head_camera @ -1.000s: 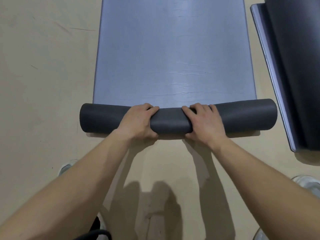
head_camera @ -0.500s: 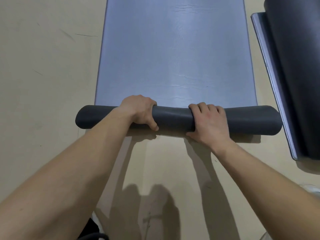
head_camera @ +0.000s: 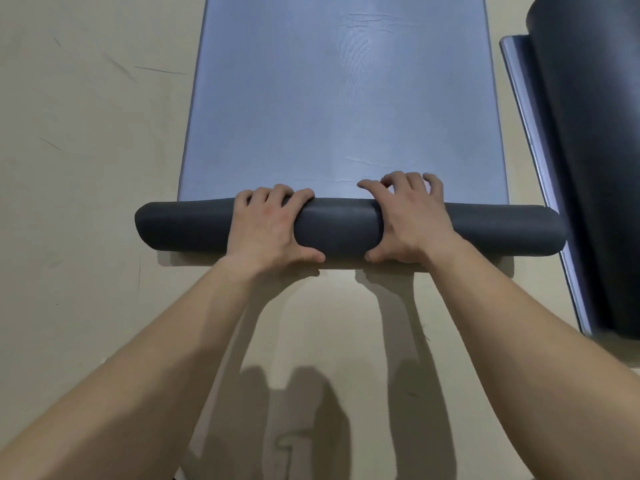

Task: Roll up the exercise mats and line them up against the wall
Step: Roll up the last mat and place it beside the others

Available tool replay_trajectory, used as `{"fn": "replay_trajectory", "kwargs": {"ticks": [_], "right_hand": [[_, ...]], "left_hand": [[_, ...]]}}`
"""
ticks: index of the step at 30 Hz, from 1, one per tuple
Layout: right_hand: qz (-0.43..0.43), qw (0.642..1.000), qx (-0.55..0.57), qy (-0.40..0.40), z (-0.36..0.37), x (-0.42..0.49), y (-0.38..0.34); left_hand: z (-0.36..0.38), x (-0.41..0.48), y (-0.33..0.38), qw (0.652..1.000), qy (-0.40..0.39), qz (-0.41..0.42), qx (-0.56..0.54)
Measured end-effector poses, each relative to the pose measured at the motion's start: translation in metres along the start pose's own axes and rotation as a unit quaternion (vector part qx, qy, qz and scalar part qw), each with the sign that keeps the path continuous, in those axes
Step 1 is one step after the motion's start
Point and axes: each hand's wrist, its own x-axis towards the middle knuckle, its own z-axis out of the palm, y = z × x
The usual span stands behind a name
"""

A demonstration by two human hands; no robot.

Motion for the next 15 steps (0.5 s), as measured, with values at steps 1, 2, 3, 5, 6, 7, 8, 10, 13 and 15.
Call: {"fn": "replay_trajectory", "kwargs": {"ticks": [1,2,3,5,6,7,8,10,13,15], "right_hand": [[0.002,0.998,-0.008,0.06,0.009,-0.009,-0.004],[0.004,0.993,-0.01,0.115,0.021,-0.018,-0.01],[0.008,0.989,-0.013,0.149,0.033,-0.026,-0.016],[0.02,0.988,-0.037,0.146,0.051,-0.029,-0.024],[0.023,0.989,-0.052,0.135,0.053,-0.026,-0.024],[0.025,0.989,-0.064,0.133,0.052,-0.019,-0.022],[0.026,0.988,-0.074,0.133,0.048,-0.011,-0.019],[0.032,0.988,-0.084,0.127,0.039,0.004,-0.016],[0.029,0.991,-0.089,0.097,0.029,0.018,-0.016],[0.015,0.995,-0.082,0.057,0.016,0.026,-0.013]], "left_hand": [[-0.005,0.007,-0.003,1.0,-0.018,0.005,-0.016],[-0.009,0.014,-0.006,0.999,-0.036,0.01,-0.027],[-0.013,0.02,-0.009,0.998,-0.056,0.013,-0.036],[-0.018,0.028,-0.011,0.996,-0.08,0.012,-0.05],[-0.019,0.028,-0.01,0.996,-0.073,0.007,-0.048],[-0.018,0.026,-0.009,0.998,-0.05,-0.002,-0.037],[-0.016,0.022,-0.006,1.0,-0.011,-0.013,-0.022],[-0.006,0.009,0.0,0.998,0.05,-0.034,0.005],[0.013,-0.001,0.004,0.997,0.017,-0.029,0.076],[0.008,0.009,-0.001,0.996,0.018,-0.013,0.083]]}}
